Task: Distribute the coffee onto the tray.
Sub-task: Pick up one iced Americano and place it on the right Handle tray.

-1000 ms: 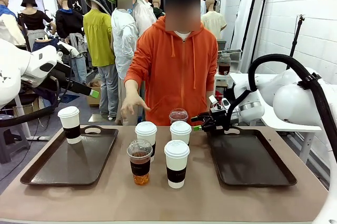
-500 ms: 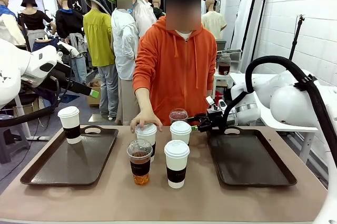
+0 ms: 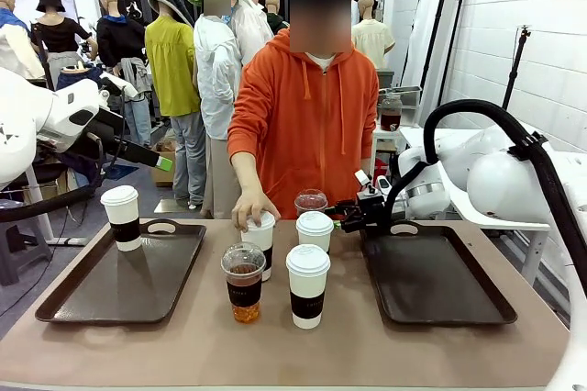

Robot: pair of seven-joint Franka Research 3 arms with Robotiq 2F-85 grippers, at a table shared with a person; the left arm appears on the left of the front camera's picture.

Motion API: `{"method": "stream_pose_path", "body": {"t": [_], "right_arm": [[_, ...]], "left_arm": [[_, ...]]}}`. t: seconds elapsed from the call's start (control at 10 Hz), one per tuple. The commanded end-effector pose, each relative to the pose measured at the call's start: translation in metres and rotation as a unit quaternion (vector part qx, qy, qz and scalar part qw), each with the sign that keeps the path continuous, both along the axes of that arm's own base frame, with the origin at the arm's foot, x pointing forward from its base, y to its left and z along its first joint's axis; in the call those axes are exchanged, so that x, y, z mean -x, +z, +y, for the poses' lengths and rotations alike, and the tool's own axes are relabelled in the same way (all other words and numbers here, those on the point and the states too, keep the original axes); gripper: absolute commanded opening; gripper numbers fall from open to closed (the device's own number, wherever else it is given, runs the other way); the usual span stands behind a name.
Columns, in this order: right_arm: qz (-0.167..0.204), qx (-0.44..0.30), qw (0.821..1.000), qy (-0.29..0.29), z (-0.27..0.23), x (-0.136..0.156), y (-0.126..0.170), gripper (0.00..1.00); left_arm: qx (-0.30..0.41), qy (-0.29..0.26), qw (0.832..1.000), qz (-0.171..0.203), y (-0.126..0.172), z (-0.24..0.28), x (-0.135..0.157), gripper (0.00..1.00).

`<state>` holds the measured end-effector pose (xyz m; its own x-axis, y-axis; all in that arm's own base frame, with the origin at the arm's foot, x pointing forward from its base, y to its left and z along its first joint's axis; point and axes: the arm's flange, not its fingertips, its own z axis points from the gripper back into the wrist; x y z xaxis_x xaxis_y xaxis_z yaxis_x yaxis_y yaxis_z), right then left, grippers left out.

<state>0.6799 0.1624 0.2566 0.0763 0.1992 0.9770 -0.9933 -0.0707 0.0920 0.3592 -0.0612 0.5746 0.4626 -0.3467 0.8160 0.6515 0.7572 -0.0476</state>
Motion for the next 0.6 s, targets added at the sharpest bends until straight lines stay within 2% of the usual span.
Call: {"method": "stream_pose_path", "body": {"t": [0.0,0.5], "right_arm": [[0.008,-0.006,1.0,-0.01,0.01,-0.012,0.0,1.0],[0.011,-0.005,1.0,-0.003,0.025,-0.014,-0.005,1.0]], "left_arm": [[0.002,0.0,1.0,0.003,-0.001,0.001,0.0,1.0],[0.002,0.0,1.0,0.003,-0.001,0.001,0.0,1.0]]}}
